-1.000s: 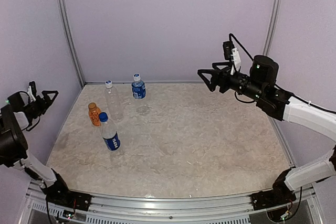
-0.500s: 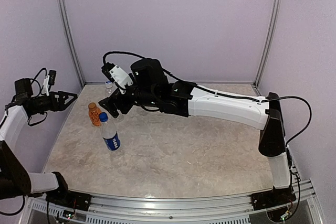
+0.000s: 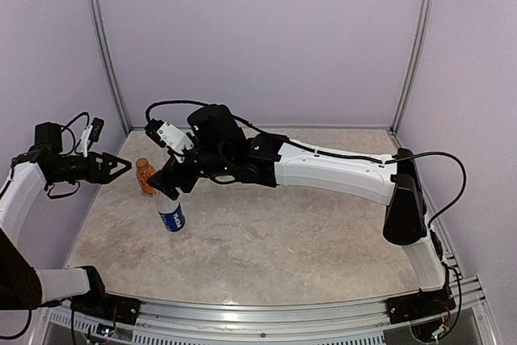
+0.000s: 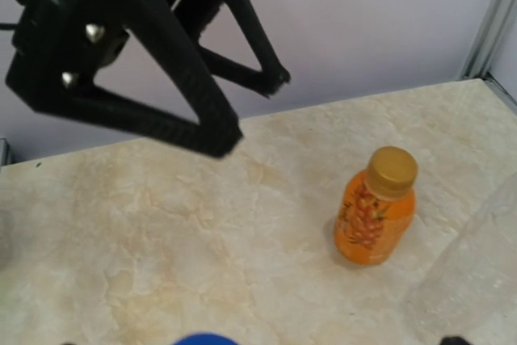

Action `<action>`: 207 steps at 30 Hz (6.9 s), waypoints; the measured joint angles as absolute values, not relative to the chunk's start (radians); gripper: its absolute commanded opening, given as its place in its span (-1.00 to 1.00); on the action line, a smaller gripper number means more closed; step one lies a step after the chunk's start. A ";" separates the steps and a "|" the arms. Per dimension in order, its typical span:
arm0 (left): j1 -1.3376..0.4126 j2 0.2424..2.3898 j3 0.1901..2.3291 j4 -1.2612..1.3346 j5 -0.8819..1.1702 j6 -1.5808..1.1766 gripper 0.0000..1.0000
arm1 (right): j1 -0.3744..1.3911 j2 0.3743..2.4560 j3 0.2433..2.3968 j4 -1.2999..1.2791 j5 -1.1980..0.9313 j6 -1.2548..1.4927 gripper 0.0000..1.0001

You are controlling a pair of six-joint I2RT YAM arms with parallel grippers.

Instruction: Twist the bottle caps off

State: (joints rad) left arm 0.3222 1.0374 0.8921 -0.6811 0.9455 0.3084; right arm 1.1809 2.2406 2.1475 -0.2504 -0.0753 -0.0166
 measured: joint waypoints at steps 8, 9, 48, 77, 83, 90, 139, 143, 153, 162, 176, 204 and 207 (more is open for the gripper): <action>0.308 1.034 0.898 -0.710 0.933 0.314 0.98 | 1.181 2.310 2.186 -0.257 -0.103 -0.034 0.25; 0.306 1.035 0.904 -0.713 0.934 0.314 0.98 | 1.181 2.312 2.186 -0.260 -0.106 -0.035 0.07; -0.326 1.081 1.308 -1.101 0.834 0.553 0.98 | 1.118 1.726 1.615 0.238 -0.332 0.263 -1.00; -0.580 1.020 1.145 -0.751 0.086 0.668 -0.31 | 1.113 1.679 1.611 -0.028 -0.125 0.307 0.99; -0.667 0.991 1.049 -0.551 -0.204 0.885 -0.31 | 1.060 1.671 1.603 -0.054 -0.182 0.392 0.69; -0.746 0.954 0.995 -0.400 -0.332 1.040 -0.30 | 1.015 1.691 1.608 -0.032 -0.295 0.463 0.01; -0.748 0.953 1.250 -1.213 0.362 0.770 -0.49 | 1.348 1.660 1.600 -0.334 0.133 -0.829 0.99; -0.748 0.920 1.191 -1.077 0.274 0.771 -0.49 | 1.322 1.631 1.525 -0.223 0.125 -0.654 0.99; -0.748 0.918 1.045 -0.715 -0.070 0.859 -0.47 | 1.185 1.489 1.459 0.022 -0.024 0.045 0.66; -0.754 0.912 1.001 -0.570 -0.172 0.925 -0.47 | 1.056 1.584 1.460 0.040 -0.167 0.485 0.25; -0.761 0.915 0.992 -0.556 -0.201 0.935 -0.47 | 1.058 1.665 1.525 0.002 -0.283 0.566 -0.37; -0.764 0.906 0.982 -0.568 -0.196 0.940 -0.51 | 1.061 1.664 1.507 -0.017 -0.308 0.535 -1.00; -0.759 0.899 1.005 -0.665 -0.125 0.911 -0.51 | 1.090 1.664 1.523 -0.065 -0.292 0.414 -1.00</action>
State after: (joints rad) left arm -0.7586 0.8986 1.0054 -0.6651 -0.1253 0.9108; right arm 1.0897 1.6638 1.5230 -0.0654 -0.2924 0.4137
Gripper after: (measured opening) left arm 0.260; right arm 0.250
